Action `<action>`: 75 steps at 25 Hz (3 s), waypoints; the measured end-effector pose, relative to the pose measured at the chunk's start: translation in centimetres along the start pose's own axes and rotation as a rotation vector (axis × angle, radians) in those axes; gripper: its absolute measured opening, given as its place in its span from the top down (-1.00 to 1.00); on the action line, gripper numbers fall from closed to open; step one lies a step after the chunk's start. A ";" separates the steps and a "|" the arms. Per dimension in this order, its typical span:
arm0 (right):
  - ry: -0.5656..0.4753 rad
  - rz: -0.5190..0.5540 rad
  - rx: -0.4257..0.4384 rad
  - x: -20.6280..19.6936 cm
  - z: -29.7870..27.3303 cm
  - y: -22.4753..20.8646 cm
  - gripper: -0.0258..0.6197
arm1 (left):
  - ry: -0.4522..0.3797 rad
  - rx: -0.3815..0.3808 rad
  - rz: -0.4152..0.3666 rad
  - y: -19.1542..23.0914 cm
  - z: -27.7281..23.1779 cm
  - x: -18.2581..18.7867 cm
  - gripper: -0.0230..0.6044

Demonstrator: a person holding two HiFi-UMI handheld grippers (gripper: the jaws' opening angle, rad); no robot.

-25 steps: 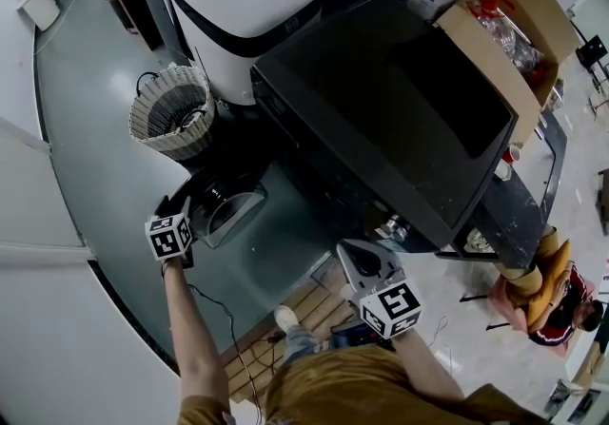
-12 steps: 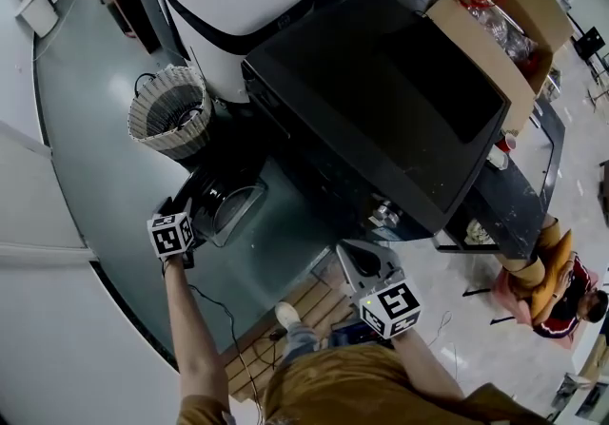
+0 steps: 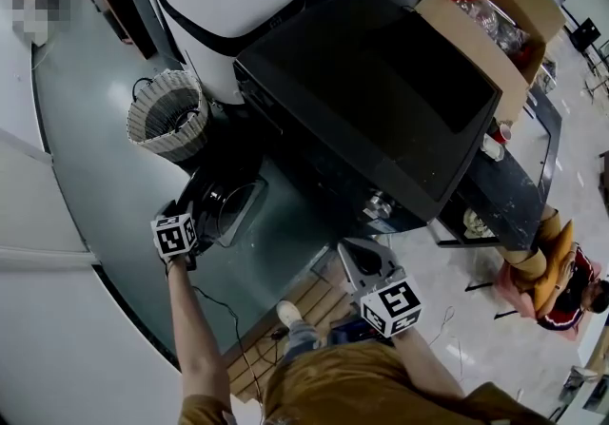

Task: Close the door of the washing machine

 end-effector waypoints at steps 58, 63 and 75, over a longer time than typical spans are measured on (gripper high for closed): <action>-0.161 -0.048 -0.153 -0.2 8.5 1.1 0.89 | 0.084 -0.196 -0.111 -11.0 3.6 -0.9 0.53; -0.169 -0.051 -0.162 -0.1 8.9 0.8 0.89 | 0.072 -0.206 -0.081 -12.3 3.9 -0.7 0.54; -0.170 -0.056 -0.177 -0.4 9.1 0.7 0.89 | 0.077 -0.271 -0.048 -14.8 3.9 -0.3 0.54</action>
Point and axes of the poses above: the fingertips, and each gripper's own axes: z backward along the fingers, y to its left, x out of its top, the point moved 7 cm from there along z, backward along the fingers, and after that the axes turned 10 degrees about -z, right-handed, at the moved point
